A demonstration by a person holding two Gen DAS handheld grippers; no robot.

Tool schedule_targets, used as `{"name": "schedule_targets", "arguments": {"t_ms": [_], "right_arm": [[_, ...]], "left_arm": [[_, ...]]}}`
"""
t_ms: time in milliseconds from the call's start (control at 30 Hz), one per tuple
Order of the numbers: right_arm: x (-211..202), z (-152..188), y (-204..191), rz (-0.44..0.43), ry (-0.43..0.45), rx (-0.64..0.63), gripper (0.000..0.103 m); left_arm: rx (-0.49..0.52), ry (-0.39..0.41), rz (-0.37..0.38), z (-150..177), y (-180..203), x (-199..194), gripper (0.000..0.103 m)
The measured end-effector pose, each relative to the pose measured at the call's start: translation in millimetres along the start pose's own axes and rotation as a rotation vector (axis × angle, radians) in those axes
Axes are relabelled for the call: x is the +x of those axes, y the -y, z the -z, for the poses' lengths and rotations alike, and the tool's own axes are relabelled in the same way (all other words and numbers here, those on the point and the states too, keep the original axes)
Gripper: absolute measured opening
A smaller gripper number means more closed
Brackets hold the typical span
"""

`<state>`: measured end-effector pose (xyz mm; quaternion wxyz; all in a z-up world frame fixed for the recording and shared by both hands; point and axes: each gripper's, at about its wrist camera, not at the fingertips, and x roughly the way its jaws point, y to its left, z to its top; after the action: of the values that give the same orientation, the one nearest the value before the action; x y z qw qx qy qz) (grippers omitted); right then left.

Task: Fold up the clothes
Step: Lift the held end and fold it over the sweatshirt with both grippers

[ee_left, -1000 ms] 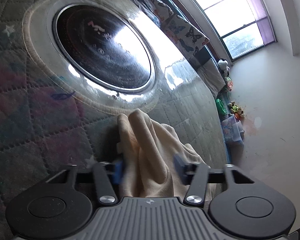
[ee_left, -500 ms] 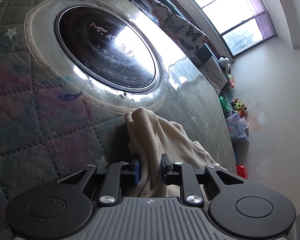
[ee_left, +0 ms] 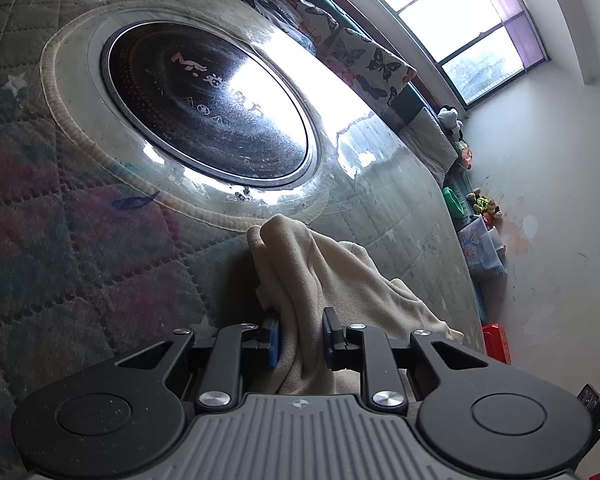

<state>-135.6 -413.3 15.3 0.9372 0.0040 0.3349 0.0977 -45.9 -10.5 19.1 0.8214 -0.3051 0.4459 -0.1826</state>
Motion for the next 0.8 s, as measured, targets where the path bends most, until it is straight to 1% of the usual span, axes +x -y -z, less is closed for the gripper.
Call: {"name": "schedule_targets", "arguments": {"t_ms": [100, 233, 333, 367, 400, 433, 500, 600, 800], "right_arm": [[2.5, 6.7, 14.6, -0.006, -0.016, 0.055, 0.042], [10.2, 13.2, 23.2, -0.012, -0.028, 0.126, 0.042], [12.1, 13.7, 20.9, -0.021, -0.017, 0.140, 0.041], [11.8, 13.8, 20.8, -0.027, -0.017, 0.143, 0.037], [11.8, 13.8, 20.4, -0.034, -0.017, 0.145, 0.030], [11.9, 13.8, 20.0, -0.040, -0.017, 0.147, 0.027], [9.9, 13.5, 18.5, -0.049, -0.012, 0.148, 0.016], [3.8, 12.4, 15.5, -0.050, 0.015, 0.146, 0.011], [-18.1, 7.9, 11.5, -0.044, 0.087, 0.143, 0.010]], "left_arm": [[0.012, 0.003, -0.008, -0.1, 2.4, 0.9, 0.023], [0.043, 0.010, -0.028, 1.1, 8.9, 2.9, 0.023], [0.065, 0.014, -0.044, 1.9, 13.3, 4.5, 0.023], [0.072, 0.014, -0.050, 1.9, 14.6, 5.0, 0.023], [0.080, 0.016, -0.056, 2.0, 16.1, 5.2, 0.023], [0.088, 0.017, -0.061, 2.3, 18.0, 5.3, 0.023], [0.109, 0.023, -0.071, 2.8, 22.3, 4.8, 0.023], [0.149, 0.037, -0.080, 2.7, 30.5, 3.2, 0.023], [0.239, 0.070, -0.073, -1.1, 54.1, -0.8, 0.022]]}}
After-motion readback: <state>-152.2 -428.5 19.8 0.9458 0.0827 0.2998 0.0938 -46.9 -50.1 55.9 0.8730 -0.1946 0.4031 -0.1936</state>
